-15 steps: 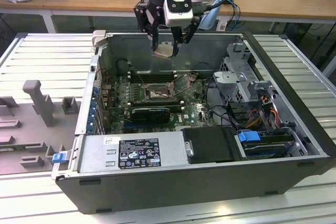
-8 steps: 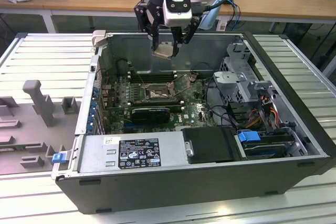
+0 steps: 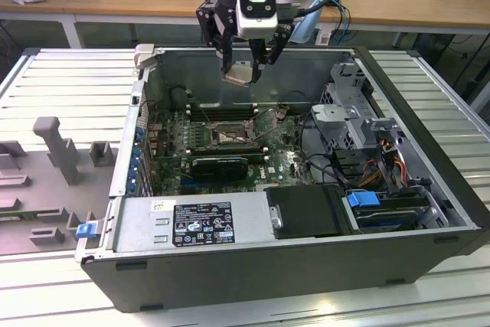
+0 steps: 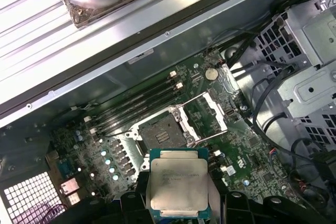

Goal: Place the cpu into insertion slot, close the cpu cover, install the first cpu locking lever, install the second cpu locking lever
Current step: 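Place the cpu into insertion slot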

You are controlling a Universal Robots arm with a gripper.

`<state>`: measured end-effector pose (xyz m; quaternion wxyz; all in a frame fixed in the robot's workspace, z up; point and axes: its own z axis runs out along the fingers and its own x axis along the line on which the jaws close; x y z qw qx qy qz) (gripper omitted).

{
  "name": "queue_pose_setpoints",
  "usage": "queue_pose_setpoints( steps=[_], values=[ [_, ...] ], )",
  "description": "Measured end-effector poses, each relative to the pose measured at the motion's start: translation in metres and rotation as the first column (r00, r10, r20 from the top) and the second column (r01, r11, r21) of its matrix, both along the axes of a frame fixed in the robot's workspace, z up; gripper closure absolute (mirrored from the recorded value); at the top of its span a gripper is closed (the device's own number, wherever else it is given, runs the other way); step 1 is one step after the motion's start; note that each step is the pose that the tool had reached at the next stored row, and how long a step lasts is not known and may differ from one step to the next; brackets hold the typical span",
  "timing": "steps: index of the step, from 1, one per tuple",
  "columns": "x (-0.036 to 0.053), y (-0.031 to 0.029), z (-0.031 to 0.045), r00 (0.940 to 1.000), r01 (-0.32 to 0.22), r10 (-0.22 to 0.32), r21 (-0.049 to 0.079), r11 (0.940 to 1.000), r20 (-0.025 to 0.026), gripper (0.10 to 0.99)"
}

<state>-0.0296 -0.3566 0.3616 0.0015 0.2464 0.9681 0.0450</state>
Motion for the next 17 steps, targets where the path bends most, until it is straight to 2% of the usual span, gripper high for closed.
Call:
queue_pose_setpoints(
  steps=[3,10,17],
  values=[
    [0.0,0.0,0.0,0.9999,0.013,-0.013,0.0,0.9999,0.0,0.561],
    [0.0,0.0,-0.0001,0.9968,0.08,-0.08,0.0,0.9968,0.0,0.561],
    [0.0,0.0001,-0.0006,0.9902,0.139,-0.139,0.0,0.9902,-0.0001,0.561]
  ],
)
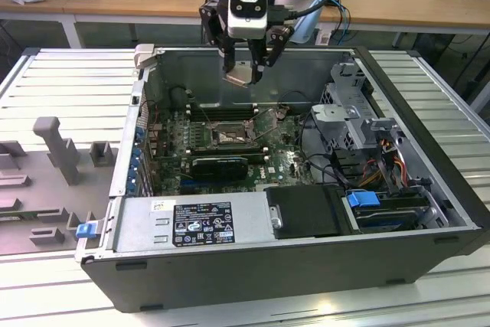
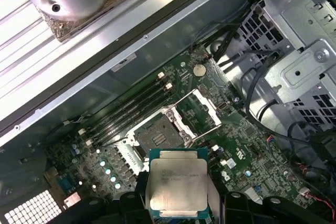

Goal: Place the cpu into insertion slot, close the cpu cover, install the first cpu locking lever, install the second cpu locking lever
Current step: 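Place the cpu into insertion slot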

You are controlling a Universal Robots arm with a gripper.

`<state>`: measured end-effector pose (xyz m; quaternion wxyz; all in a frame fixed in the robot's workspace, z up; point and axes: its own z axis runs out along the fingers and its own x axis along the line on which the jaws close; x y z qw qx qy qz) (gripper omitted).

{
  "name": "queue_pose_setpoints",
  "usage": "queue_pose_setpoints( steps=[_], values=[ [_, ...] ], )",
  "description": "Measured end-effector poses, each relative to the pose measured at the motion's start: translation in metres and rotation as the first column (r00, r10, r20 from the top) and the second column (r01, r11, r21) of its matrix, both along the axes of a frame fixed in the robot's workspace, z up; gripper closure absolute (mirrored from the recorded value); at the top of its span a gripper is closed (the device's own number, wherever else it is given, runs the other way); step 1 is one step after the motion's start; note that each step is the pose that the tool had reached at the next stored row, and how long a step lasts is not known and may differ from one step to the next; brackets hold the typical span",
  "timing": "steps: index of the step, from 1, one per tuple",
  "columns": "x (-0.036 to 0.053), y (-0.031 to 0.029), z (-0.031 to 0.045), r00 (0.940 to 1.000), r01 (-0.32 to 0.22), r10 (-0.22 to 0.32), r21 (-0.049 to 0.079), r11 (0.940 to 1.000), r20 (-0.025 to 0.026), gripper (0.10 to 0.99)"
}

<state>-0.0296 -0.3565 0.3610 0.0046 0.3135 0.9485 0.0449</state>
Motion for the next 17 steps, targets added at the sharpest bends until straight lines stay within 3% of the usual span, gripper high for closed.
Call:
queue_pose_setpoints(
  steps=[7,17],
  values=[
    [0.0,-0.0001,-0.0019,0.9998,0.017,-0.017,-0.004,0.9998,0.0,0.561],
    [0.0,-0.0001,-0.002,0.9964,0.085,-0.085,-0.004,0.9963,0.0,0.561]
  ],
)
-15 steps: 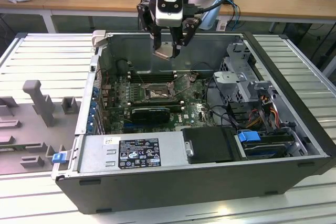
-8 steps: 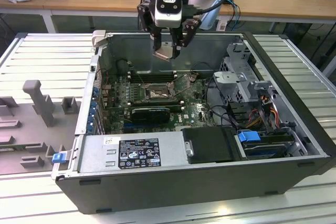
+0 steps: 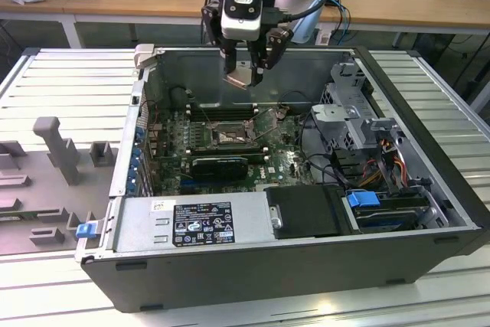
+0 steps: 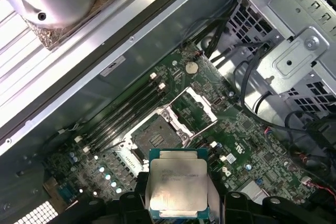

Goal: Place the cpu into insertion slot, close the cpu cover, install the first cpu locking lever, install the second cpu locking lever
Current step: 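Place the cpu into insertion slot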

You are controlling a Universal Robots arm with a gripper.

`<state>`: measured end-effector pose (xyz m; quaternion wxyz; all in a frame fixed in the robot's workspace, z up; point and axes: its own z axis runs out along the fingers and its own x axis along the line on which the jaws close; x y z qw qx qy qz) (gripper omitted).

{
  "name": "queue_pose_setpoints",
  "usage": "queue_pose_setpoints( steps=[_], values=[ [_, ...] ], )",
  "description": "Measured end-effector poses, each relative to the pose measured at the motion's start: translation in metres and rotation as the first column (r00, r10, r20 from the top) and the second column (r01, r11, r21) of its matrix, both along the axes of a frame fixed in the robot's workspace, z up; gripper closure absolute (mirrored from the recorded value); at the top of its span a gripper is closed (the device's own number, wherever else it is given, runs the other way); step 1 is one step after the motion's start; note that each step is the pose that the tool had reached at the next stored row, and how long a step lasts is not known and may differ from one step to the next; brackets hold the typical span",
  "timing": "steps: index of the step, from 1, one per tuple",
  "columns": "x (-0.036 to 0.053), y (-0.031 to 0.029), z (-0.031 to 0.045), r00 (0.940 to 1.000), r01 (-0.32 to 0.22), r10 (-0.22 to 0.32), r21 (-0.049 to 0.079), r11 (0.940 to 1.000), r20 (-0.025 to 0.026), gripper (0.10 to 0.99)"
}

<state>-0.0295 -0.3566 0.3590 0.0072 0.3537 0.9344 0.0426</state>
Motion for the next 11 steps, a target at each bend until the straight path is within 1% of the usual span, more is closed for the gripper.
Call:
queue_pose_setpoints(
  steps=[1,5,7,11],
  values=[
    [0.0,0.0,0.0,1.0,0.006,-0.006,0.0,1.0,0.0,0.561],
    [0.0,0.0,-0.0001,0.9984,0.057,-0.057,0.0,0.9984,0.0,0.561],
    [0.0,0.0,-0.0001,0.9976,0.069,-0.069,0.0,0.9976,0.0,0.561],
    [0.0,0.0,-0.0002,0.9942,0.107,-0.107,0.0,0.9942,0.0,0.561]
  ],
)
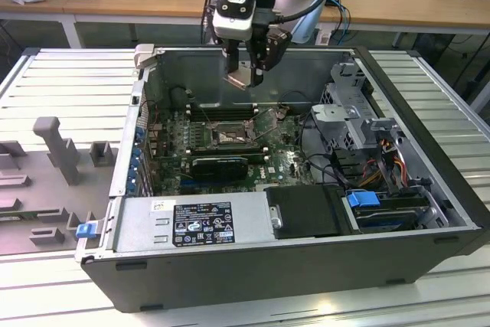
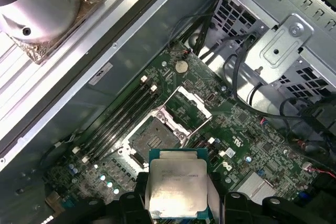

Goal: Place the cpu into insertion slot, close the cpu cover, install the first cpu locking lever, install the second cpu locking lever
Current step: 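Place the cpu into insertion slot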

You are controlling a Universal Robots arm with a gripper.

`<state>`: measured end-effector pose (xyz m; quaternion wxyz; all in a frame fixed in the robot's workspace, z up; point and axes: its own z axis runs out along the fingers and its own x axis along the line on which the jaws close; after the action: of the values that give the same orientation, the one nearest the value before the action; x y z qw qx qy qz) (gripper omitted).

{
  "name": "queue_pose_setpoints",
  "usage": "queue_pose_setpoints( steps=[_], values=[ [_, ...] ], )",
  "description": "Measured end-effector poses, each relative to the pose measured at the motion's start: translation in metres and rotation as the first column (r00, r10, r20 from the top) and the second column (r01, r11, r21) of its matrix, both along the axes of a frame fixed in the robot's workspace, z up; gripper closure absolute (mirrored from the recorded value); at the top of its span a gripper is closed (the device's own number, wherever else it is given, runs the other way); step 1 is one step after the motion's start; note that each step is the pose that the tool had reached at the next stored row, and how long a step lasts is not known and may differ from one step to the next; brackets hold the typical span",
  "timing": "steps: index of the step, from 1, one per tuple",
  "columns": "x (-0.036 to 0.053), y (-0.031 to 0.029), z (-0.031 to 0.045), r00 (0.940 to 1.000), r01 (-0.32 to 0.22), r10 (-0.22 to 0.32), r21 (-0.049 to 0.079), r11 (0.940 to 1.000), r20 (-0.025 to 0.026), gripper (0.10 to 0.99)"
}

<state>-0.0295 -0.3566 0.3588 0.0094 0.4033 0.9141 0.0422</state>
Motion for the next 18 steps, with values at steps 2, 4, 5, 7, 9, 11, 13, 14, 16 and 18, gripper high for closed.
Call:
queue_pose_setpoints(
  steps=[2,4,5,7,9,11,13,14,16,18],
  values=[
    [0.0,0.0,-0.0001,0.9998,0.019,-0.019,0.0,0.9998,0.0,0.561],
    [0.0,0.0,-0.0003,0.9984,0.057,-0.057,0.0,0.9984,0.0,0.561],
    [0.0,0.0,-0.0004,0.9972,0.075,-0.075,0.0,0.9972,0.0,0.561],
    [0.0,0.0,-0.0008,0.9915,0.13,-0.13,0.0,0.9915,0.0,0.561],
    [0.0,0.0,-0.001,0.9862,0.166,-0.166,0.0,0.9862,0.0,0.561],
    [0.0,0.0,-0.0016,0.9828,0.185,-0.185,0.0,0.9828,0.0,0.561],
    [0.0,0.0,-0.0024,0.9818,0.19,-0.19,0.0,0.9818,-0.0001,0.561],
    [0.0,-0.0001,-0.0025,0.9815,0.192,-0.192,0.0,0.9815,-0.0003,0.561],
    [-0.0001,-0.0003,-0.003,0.9808,0.195,-0.195,0.0,0.9808,-0.0003,0.561],
    [0.0,-0.0003,-0.0032,0.98,0.199,-0.199,0.0,0.98,-0.0003,0.561]
  ],
)
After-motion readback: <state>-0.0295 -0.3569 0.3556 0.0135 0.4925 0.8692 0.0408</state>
